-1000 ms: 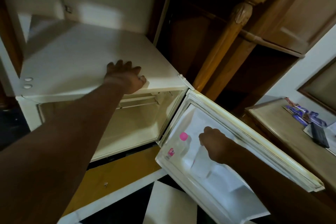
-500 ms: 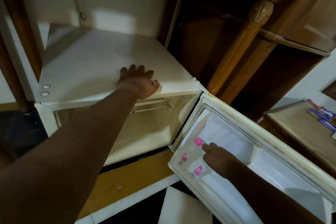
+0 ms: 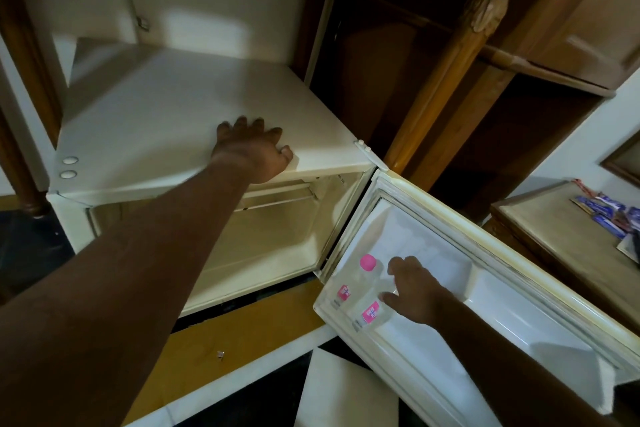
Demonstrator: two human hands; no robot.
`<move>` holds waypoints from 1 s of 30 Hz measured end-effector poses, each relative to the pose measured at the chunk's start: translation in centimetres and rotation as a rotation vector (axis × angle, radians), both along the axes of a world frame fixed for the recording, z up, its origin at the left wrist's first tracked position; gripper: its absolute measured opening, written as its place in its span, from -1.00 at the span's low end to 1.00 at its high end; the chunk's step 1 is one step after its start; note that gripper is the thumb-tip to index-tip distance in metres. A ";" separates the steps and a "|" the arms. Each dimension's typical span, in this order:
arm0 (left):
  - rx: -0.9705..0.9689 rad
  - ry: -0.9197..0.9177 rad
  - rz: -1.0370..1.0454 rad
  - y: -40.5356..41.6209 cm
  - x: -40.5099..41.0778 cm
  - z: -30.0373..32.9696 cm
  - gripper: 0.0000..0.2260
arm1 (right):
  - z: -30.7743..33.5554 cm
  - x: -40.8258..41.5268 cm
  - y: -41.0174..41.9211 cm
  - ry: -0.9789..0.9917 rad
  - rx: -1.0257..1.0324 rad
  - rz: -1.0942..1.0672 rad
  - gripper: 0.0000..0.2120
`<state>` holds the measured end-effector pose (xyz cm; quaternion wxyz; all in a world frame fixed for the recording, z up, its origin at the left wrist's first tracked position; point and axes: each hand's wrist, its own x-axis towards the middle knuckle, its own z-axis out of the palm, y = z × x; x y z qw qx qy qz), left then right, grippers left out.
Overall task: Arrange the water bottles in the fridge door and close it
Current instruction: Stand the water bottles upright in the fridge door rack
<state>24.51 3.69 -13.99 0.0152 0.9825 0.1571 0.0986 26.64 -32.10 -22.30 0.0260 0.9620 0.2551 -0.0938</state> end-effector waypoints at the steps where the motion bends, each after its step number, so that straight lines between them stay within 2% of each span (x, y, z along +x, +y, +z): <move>1: 0.001 -0.002 0.001 0.0 0.0 0.0 -0.38 | -0.1 0.1 0.2 0.032 0.022 -0.086 -0.53; 3: 0.006 -0.001 0.005 0.1 0.0 0.0 -0.38 | -0.9 0.3 0.7 0.038 0.035 -0.161 -0.60; 7: 0.007 0.007 0.011 0.1 -0.3 -0.1 -0.39 | -1.3 0.7 1.3 -0.012 -0.053 -0.124 -0.84; 16: -0.016 0.010 0.011 -0.1 -0.3 0.1 -0.39 | -1.1 0.8 1.5 0.056 0.006 -0.113 -0.82; 20: -0.024 0.020 0.002 0.1 -0.3 0.2 -0.37 | 0.4 0.0 1.9 0.012 0.002 -0.135 -0.73; 22: -0.035 0.033 0.006 0.2 -0.2 0.1 -0.36 | 1.8 -0.9 3.4 -0.095 0.075 -0.122 -0.70; 25: -0.058 0.056 0.013 0.5 -0.2 -0.1 -0.37 | 3.0 -2.4 7.3 -0.196 0.387 -0.087 -0.73; 28: -0.060 0.083 0.014 0.7 0.1 -0.3 -0.38 | 0.7 -3.3 12.3 -0.016 0.627 -0.054 -0.85; 29: -0.052 0.087 0.018 0.7 0.2 -0.3 -0.38 | -0.8 -3.3 14.0 0.055 0.666 -0.053 -0.86; 30: -0.042 0.091 0.024 0.6 0.4 -0.4 -0.38 | -2.5 -3.2 15.8 0.147 0.699 -0.071 -0.78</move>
